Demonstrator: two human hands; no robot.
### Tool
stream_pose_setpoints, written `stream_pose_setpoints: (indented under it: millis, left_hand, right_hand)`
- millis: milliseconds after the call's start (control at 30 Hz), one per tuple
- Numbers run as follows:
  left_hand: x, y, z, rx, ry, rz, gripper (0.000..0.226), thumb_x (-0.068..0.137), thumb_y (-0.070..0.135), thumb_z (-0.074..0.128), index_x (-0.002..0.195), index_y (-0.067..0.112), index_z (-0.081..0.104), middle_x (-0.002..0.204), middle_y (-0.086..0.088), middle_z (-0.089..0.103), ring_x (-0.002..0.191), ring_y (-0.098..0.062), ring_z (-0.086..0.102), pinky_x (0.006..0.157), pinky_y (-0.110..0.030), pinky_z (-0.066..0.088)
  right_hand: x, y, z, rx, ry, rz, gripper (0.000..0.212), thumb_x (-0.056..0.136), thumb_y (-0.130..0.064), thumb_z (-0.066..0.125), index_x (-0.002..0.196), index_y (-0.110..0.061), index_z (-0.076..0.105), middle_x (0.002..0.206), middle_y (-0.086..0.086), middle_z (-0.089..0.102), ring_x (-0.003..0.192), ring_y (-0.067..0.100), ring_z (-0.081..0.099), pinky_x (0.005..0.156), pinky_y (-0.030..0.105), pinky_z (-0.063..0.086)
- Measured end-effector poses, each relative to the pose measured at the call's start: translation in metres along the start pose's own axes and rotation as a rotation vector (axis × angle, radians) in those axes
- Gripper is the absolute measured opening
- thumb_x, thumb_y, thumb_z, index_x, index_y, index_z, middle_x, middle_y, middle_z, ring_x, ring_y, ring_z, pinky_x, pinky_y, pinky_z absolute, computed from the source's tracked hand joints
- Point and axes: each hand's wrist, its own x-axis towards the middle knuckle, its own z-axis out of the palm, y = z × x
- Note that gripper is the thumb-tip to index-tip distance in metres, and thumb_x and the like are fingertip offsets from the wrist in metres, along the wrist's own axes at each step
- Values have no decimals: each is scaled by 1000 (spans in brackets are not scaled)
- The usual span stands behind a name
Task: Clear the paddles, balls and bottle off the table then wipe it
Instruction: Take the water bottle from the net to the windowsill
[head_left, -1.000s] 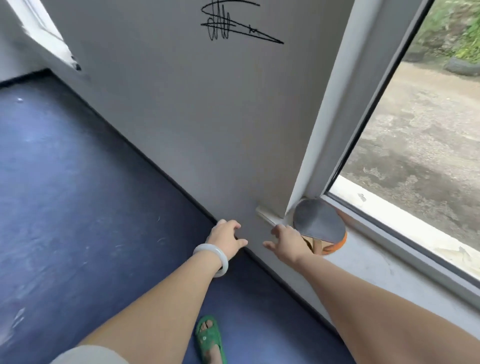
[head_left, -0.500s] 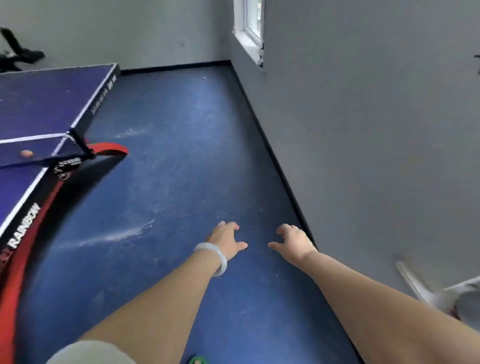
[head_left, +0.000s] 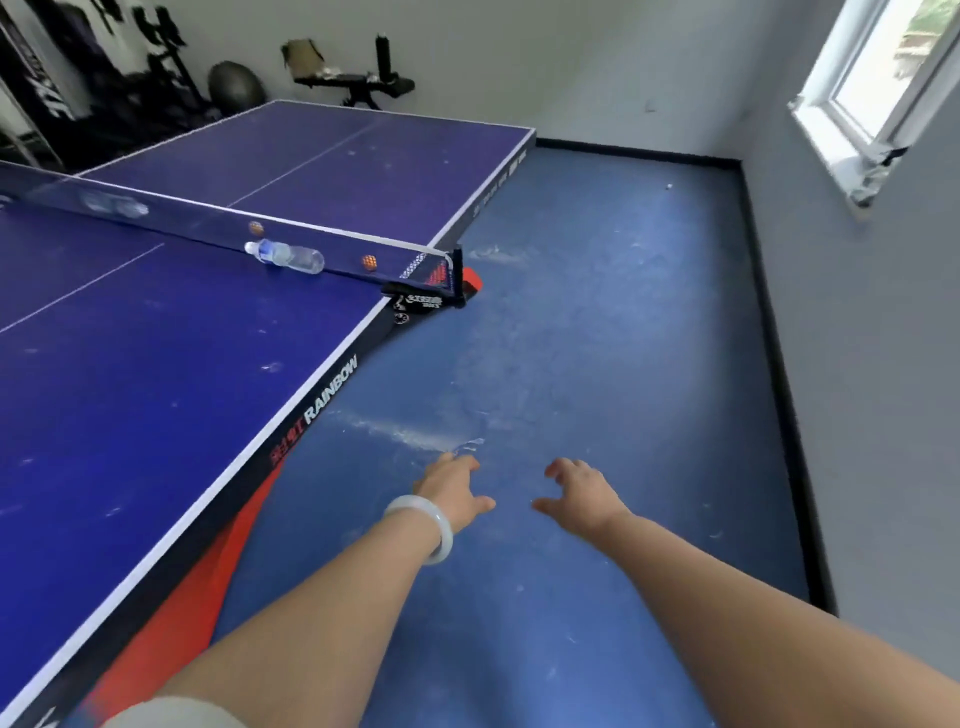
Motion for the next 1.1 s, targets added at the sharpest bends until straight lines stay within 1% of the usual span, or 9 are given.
stream_pose_setpoints:
  millis: [67,200,300,433,633,833,933,1000,1100]
  left_hand:
    - [19,-16,-13,-28,13,-46,59,93,36,64,144,19,41,149,-2,31,135,-24,37,108,-41,39]
    - [68,-29,-37,-57,37,-117,56,92,37,65,140,19,43,143,-3,35,131,-25,41,105,-42,40]
    - [118,-23,-60,-69,62,-152,56,91,38,65,139,18,44,140,-4,37,129,-26,42,105,-41,40]
    - [181,-7,-98,-160,108,-199,60,90,39,67,140,18,42,142,-1,35,129,-25,43,105,-41,40]
    - [244,-12,-149,-233,207,-280,60,92,38,64,144,21,40,143,-1,33,127,-23,43,104,-41,42]
    - [286,-60,-198,-236,252,-371,60,91,37,64,143,21,40,139,-2,36,126,-22,41,103,-43,42]
    - [309,-93,-223,-210,250,-393,61,90,38,66,142,21,41,137,-3,38,125,-24,42,101,-44,44]
    - [326,-120,-242,-207,244,-402,61,90,39,66,142,20,41,138,-4,38,124,-26,44,101,-44,44]
    - [352,-163,-269,-189,246,-412,63,89,41,66,143,21,41,142,-4,36,129,-26,39,104,-44,42]
  right_hand:
    - [33,-20,-1,-35,-35,-43,56,91,-35,67,136,-10,46,139,10,47,130,27,43,106,31,36]
    - [105,-47,-13,-81,-91,-95,56,90,-33,68,136,-10,46,139,11,47,129,27,44,105,33,39]
    - [165,-60,-33,-101,-99,-139,56,89,-33,69,135,-9,47,137,11,48,128,28,45,105,33,38]
    - [246,-80,-68,-117,-126,-183,57,89,-33,69,136,-10,47,137,12,48,127,27,47,102,30,39]
    - [336,-133,-92,-156,-180,-267,57,90,-33,68,137,-10,46,138,12,47,127,27,47,102,31,38]
    - [396,-208,-76,-178,-238,-356,56,92,-33,65,138,-11,44,139,9,44,129,26,44,102,35,41]
    - [425,-244,-65,-192,-249,-364,56,92,-33,65,139,-11,43,140,9,44,130,25,44,104,35,40]
    - [443,-269,-58,-200,-254,-363,56,91,-33,66,138,-11,44,139,8,45,129,25,45,102,36,41]
    - [473,-307,-43,-229,-255,-363,54,91,-34,67,136,-11,46,136,10,47,126,27,47,102,35,42]
